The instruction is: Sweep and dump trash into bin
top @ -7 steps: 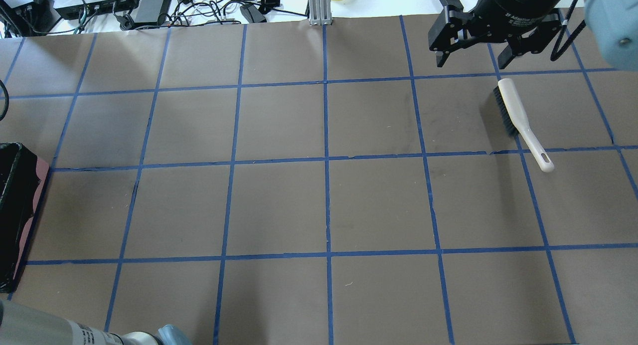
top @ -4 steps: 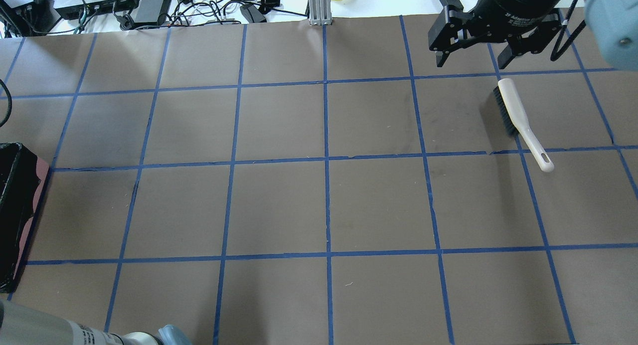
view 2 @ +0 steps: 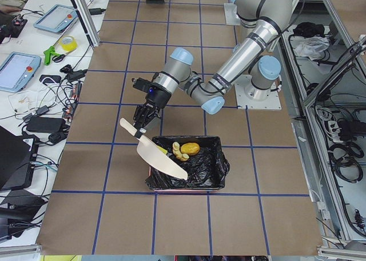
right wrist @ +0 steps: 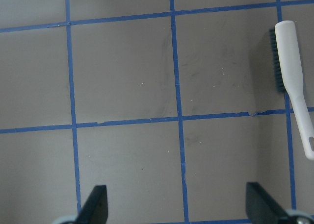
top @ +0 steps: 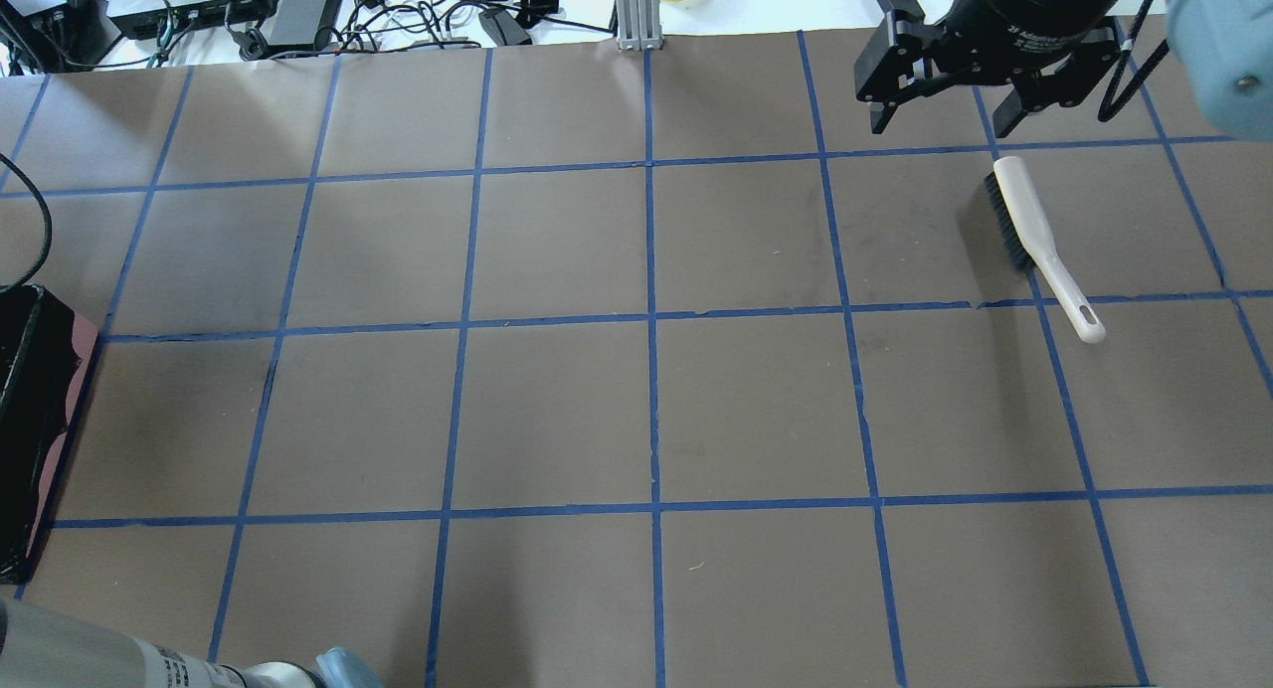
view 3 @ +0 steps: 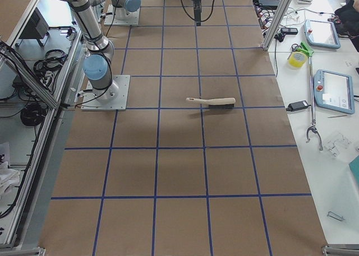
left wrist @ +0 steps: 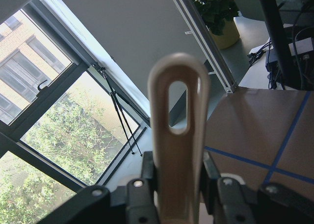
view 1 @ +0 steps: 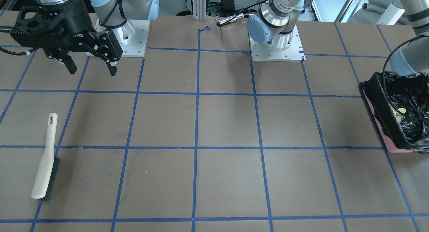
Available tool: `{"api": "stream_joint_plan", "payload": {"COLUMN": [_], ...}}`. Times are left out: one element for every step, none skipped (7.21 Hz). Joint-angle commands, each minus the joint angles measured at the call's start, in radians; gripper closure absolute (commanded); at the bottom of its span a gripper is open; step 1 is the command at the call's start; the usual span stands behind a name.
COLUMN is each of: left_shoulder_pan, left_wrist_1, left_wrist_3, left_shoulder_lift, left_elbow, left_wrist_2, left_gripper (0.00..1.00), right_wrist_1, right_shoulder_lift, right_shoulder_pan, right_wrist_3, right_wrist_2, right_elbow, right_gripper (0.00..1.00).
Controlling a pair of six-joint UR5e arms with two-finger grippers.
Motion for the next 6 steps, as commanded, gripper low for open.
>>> {"api": "stream_joint_plan", "payload": {"left_shoulder_pan": [0.0, 0.0, 0.0, 0.0, 0.0, 0.0], "left_wrist_1": [0.002, 0.002, -0.019, -0.015, -0.022, -0.106], "left_wrist_3": [0.002, 0.006, -0.004, 0.002, 0.008, 0.015], "left_shoulder_lift": [0.006, 0.009, 0.01, 0.012, 0.018, 0.036], "left_elbow": [0.001, 0.01, 0.023, 0.01, 0.01, 0.017], "left_wrist_2": [-0.005, -0.002, -0.005, -0.003, -0.014, -0.014], "left_gripper": [1.0, 1.0, 1.0, 1.0, 1.0, 1.0], "right_wrist_1": [0.0, 0.0, 0.0, 0.0, 0.0, 0.0], "right_shoulder_lift": [0.0, 0.001, 0.001, 0.0, 0.001, 0.0], "right_shoulder_pan": [0.0, 0.0, 0.0, 0.0, 0.0, 0.0], "right_wrist_3": [0.0, 0.0, 0.0, 0.0, 0.0, 0.0], "right_wrist_2": [0.0, 0.0, 0.0, 0.0, 0.0, 0.0], "right_elbow": [0.0, 0.0, 0.0, 0.0, 0.0, 0.0], "right_gripper": [0.0, 0.0, 0.0, 0.0, 0.0, 0.0]}}
